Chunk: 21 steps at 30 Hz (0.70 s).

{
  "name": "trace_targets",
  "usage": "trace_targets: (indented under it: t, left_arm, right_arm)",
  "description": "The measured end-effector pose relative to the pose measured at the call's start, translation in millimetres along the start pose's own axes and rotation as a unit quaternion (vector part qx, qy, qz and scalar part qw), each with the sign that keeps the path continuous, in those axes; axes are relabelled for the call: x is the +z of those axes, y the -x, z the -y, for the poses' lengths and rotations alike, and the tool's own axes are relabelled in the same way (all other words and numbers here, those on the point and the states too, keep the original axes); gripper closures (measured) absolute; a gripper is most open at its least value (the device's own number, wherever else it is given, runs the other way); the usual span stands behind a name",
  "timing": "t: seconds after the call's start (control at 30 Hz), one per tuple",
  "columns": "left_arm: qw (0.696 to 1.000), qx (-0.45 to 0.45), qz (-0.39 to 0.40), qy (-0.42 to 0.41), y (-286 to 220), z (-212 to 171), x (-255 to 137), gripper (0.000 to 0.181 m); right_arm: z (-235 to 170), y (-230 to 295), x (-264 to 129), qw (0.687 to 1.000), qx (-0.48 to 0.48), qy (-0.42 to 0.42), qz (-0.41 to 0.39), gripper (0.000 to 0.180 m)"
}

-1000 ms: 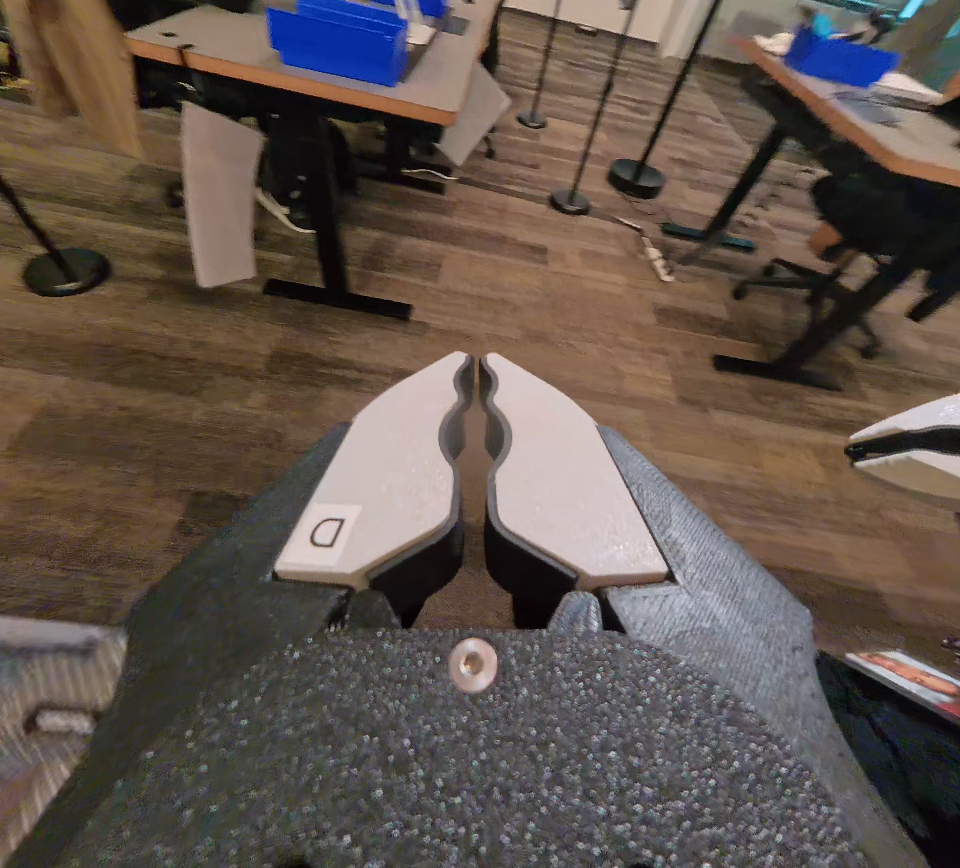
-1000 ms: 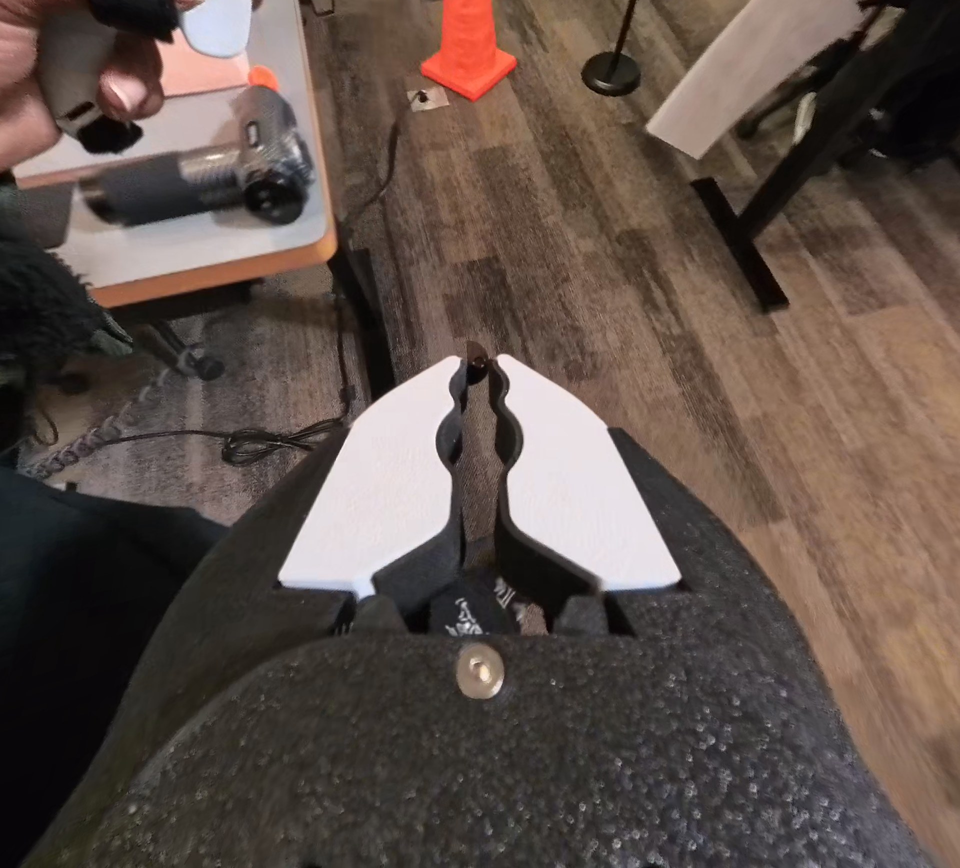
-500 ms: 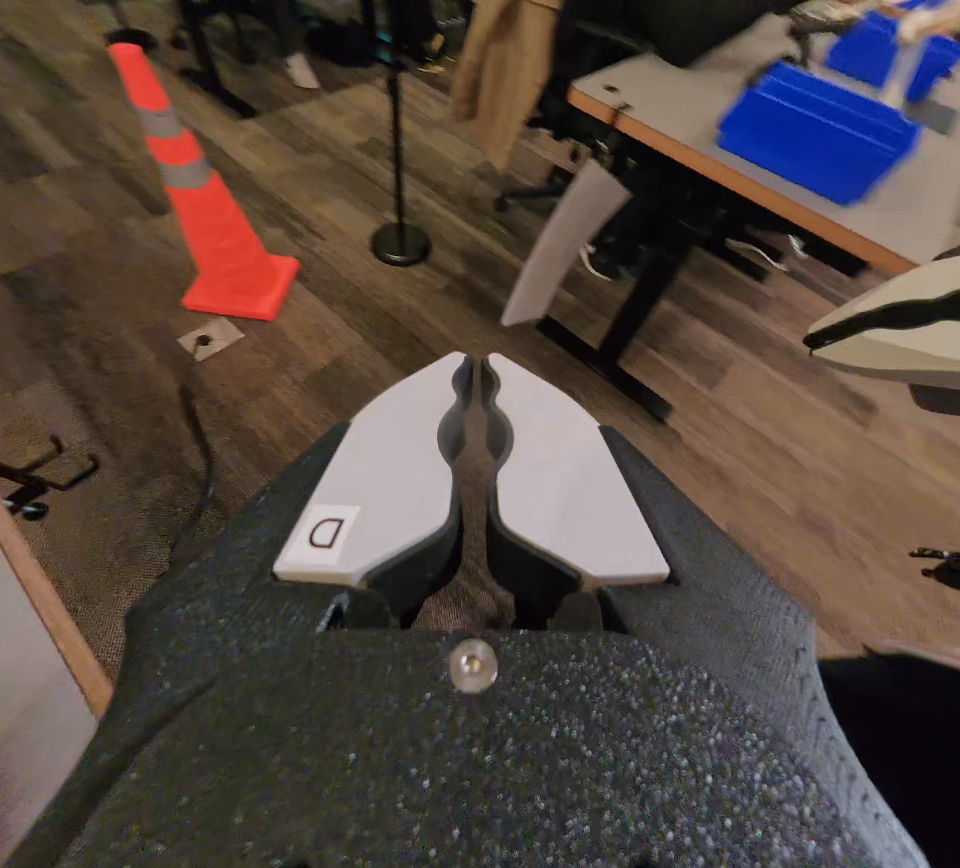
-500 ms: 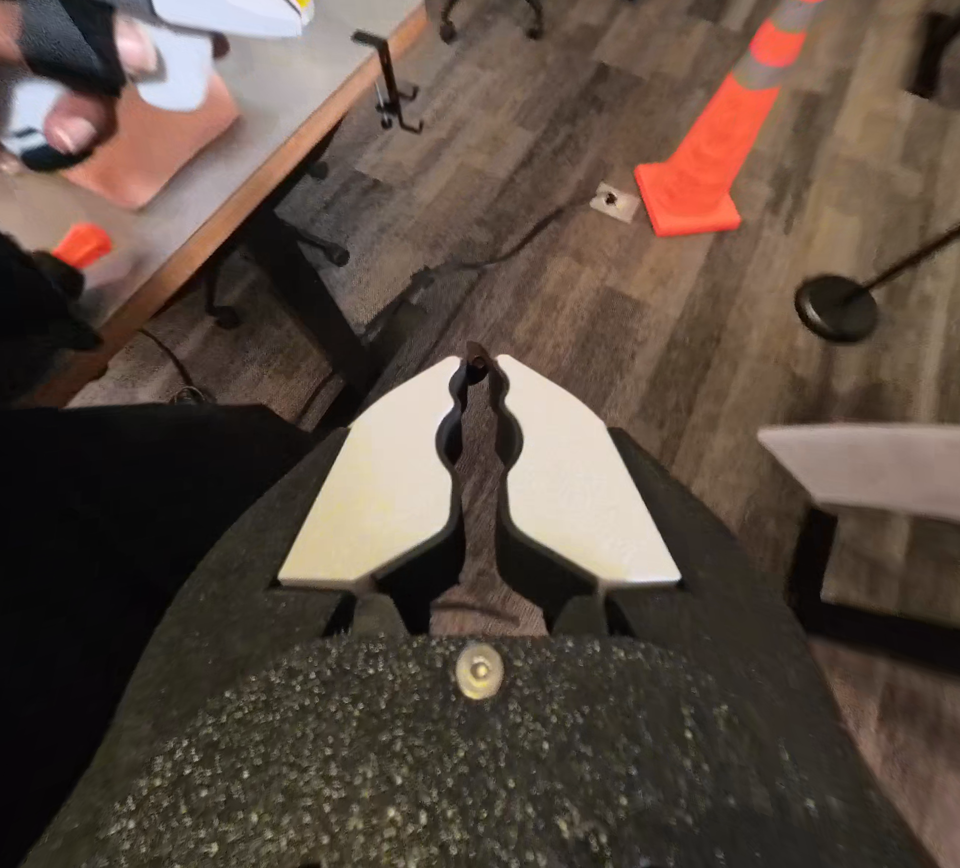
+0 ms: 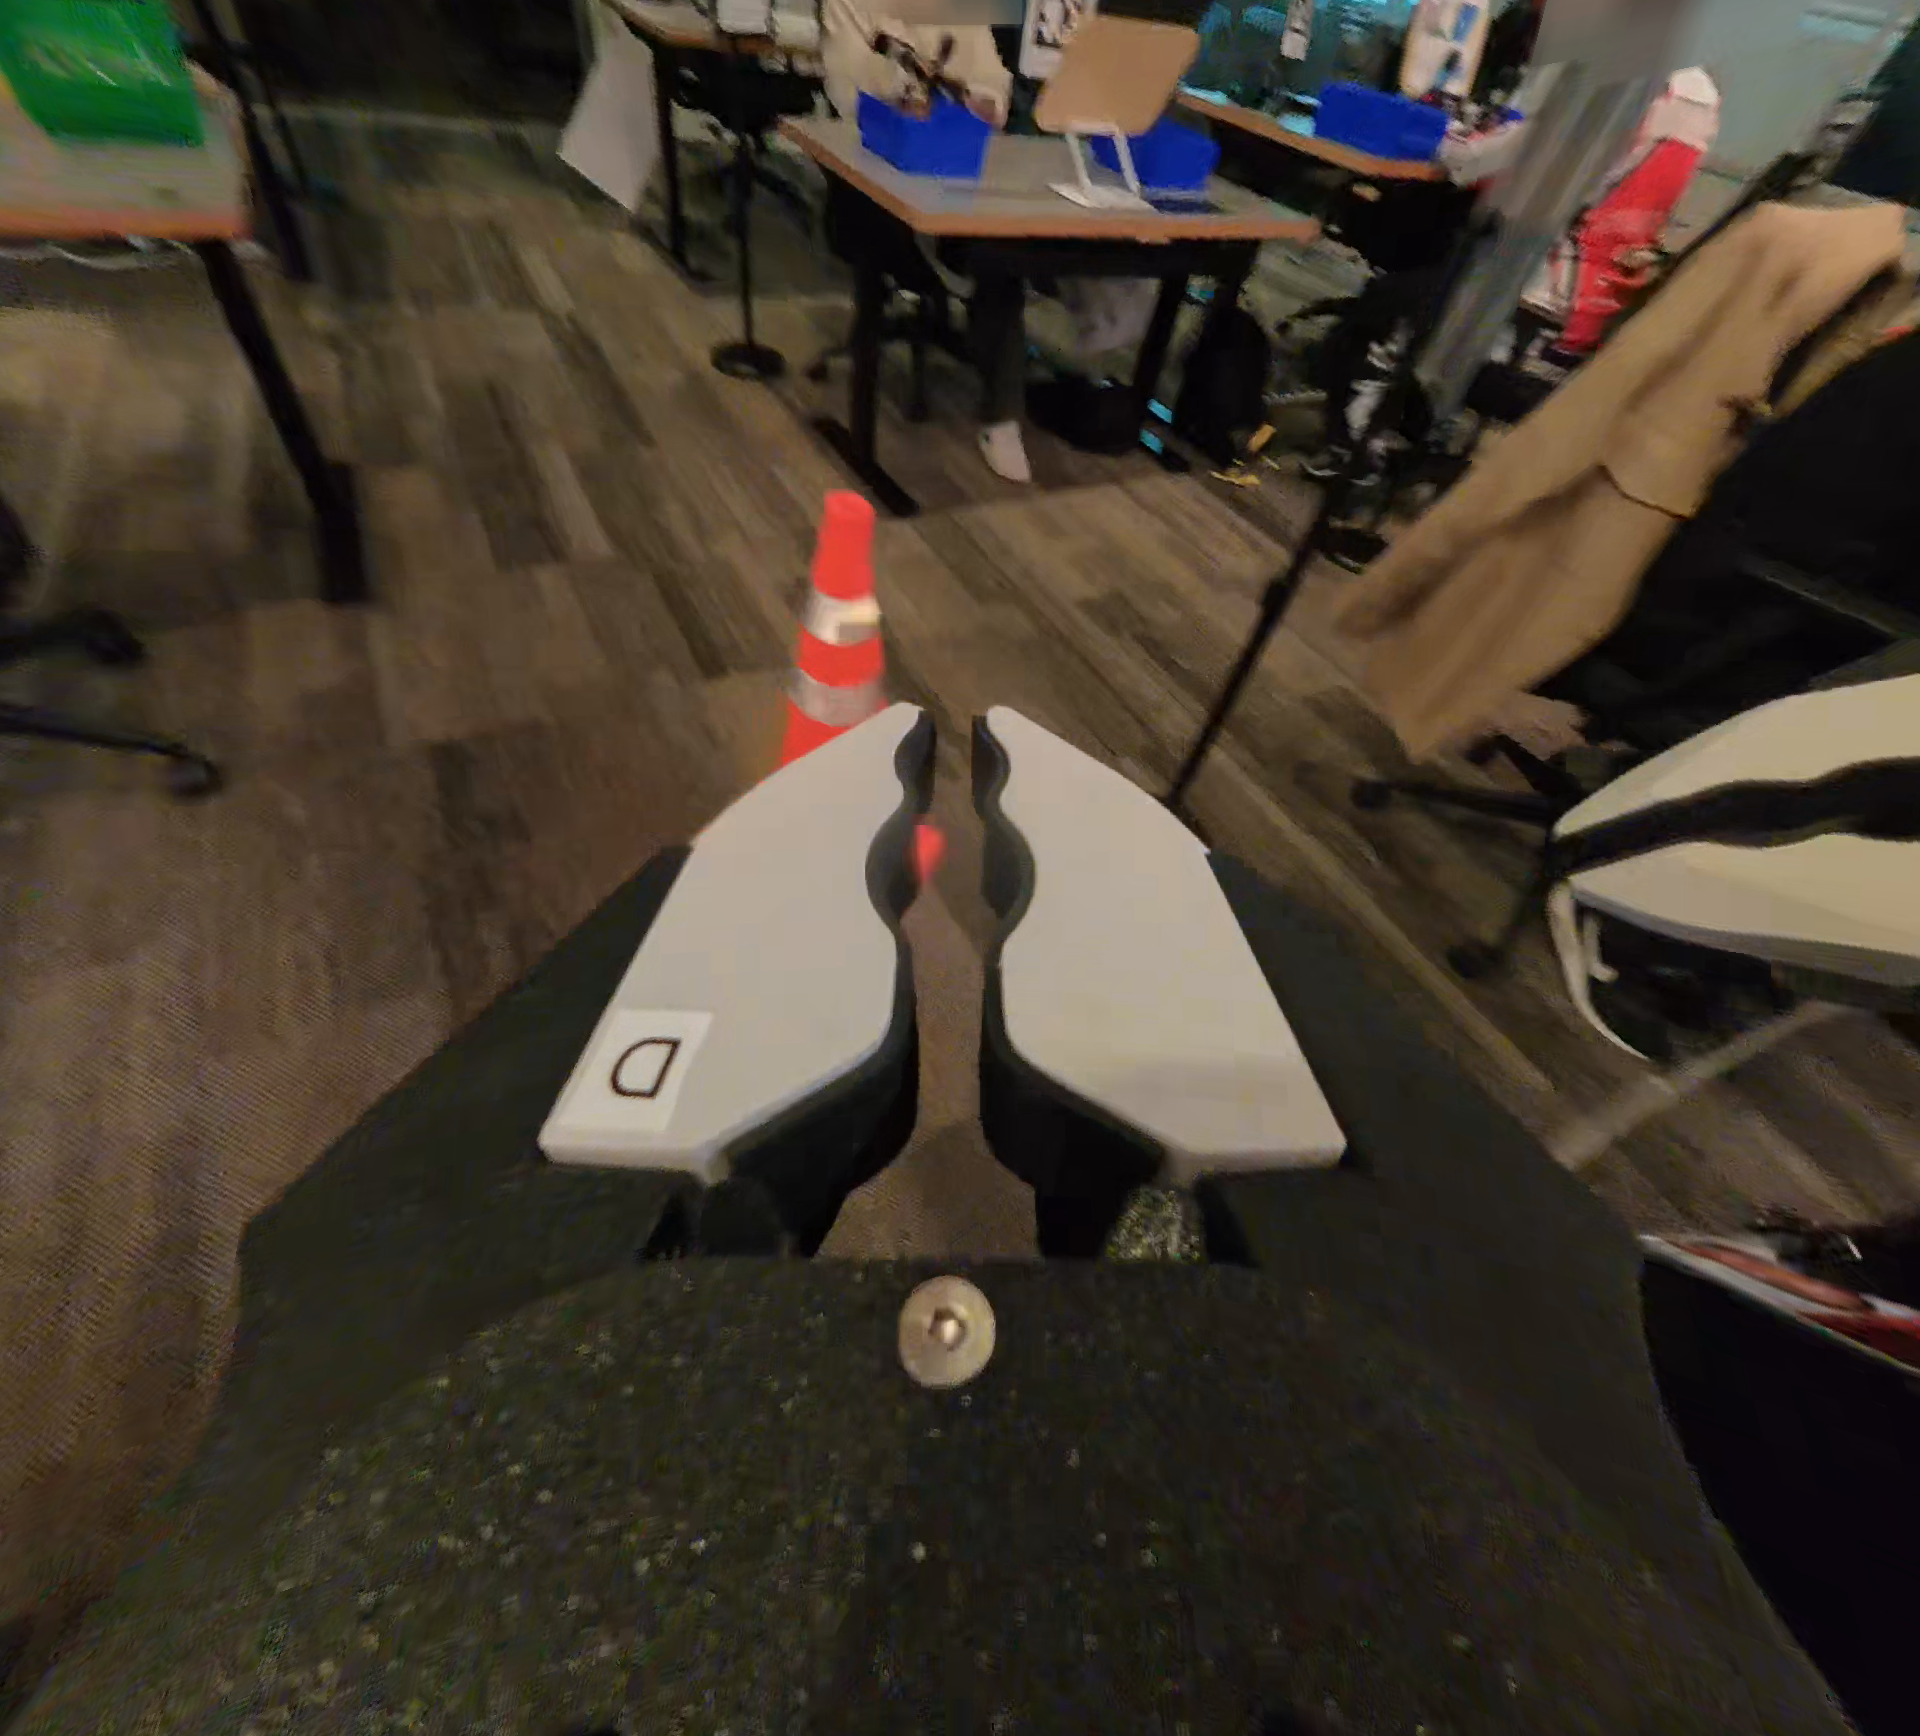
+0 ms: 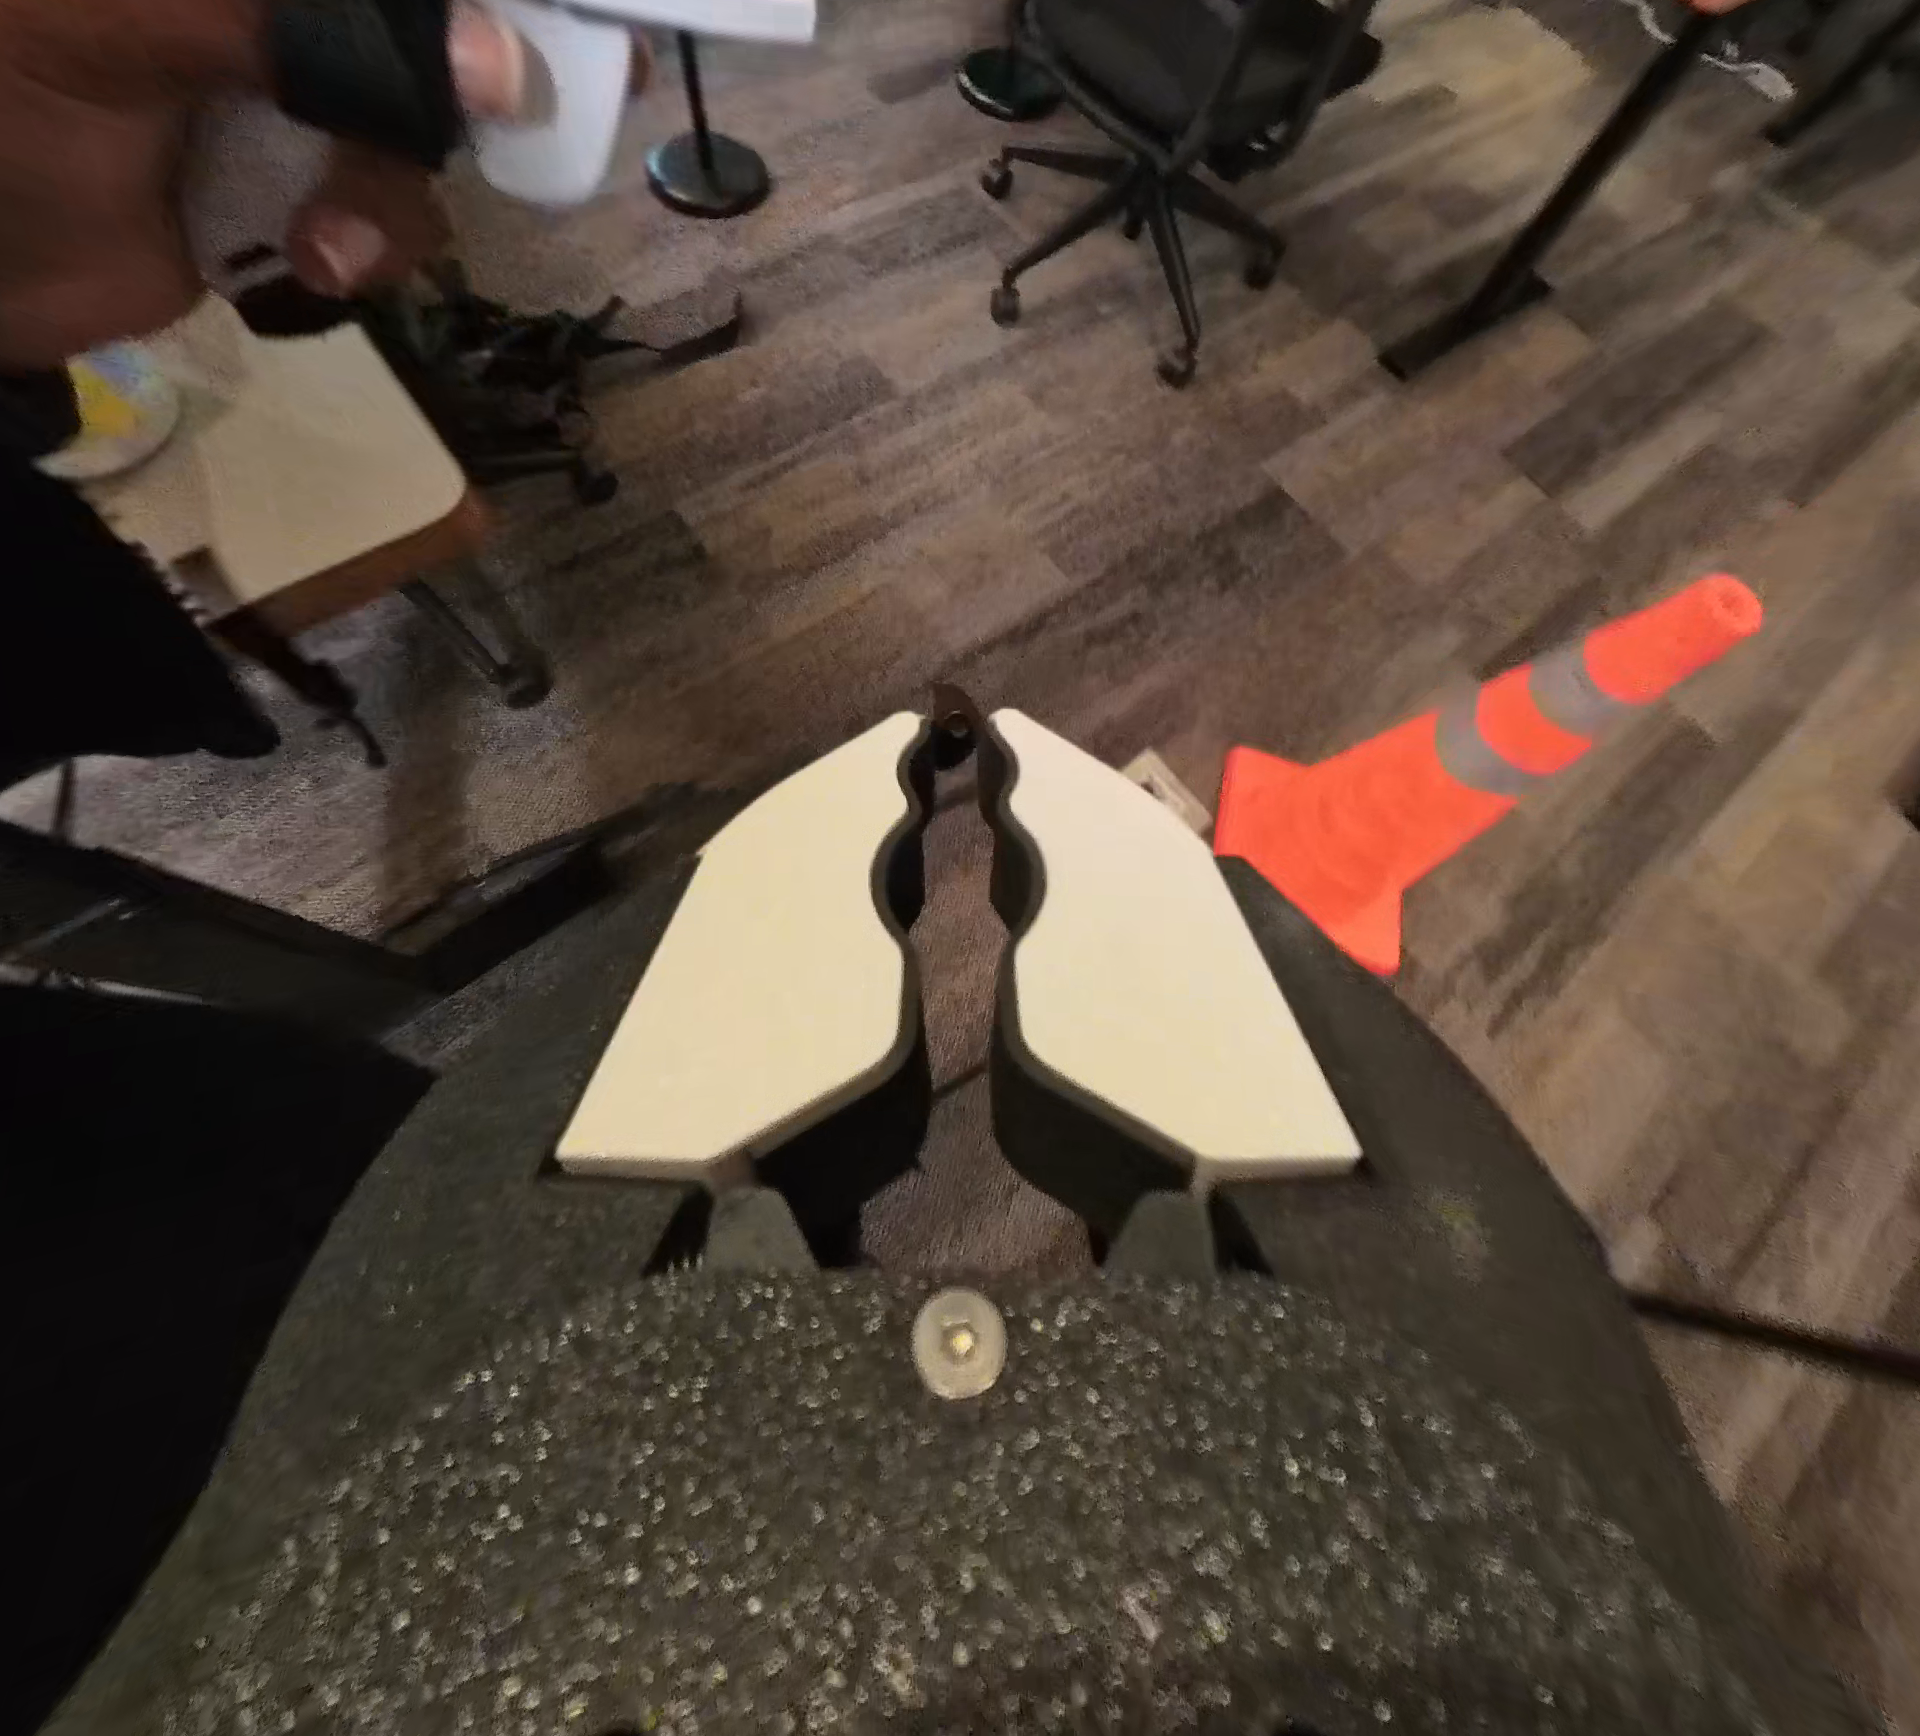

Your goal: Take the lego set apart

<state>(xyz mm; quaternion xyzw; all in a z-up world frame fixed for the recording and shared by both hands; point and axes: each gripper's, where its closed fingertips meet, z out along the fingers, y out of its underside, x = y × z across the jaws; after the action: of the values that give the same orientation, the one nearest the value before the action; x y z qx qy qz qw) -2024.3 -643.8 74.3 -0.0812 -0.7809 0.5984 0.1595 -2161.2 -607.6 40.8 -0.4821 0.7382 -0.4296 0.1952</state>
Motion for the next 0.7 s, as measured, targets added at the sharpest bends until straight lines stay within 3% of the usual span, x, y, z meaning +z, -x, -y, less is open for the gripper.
trace_targets:
  t: [0.1,0.3,0.37,0.53,0.7]
  left_arm:
    - [0.999,-0.001,0.047,0.009,83.9,20.6,33.2,0.174]
    - [0.971,-0.078,0.223,0.018,281.2,-9.2,56.3,0.179]
    - [0.949,-0.105,0.297,0.032,346.8,-9.0,47.3,0.179]
    - [0.905,-0.120,0.409,0.000,464.5,53.0,1.3,0.178]
    - [0.871,-0.165,0.463,0.008,574.2,36.3,-31.8,0.178]
  right_arm:
    - [40.8,-44.5,88.3,0.998,-0.014,-0.005,0.054,0.172]
    - [130.7,-105.8,290.0,0.982,-0.092,-0.031,0.163,0.172]
    - [181.8,-118.3,355.3,0.970,-0.114,-0.044,0.211,0.172]
    - [328.0,-106.9,494.8,0.921,-0.189,-0.068,0.335,0.172]
    - [450.0,-49.9,616.5,0.872,-0.212,-0.097,0.431,0.172]
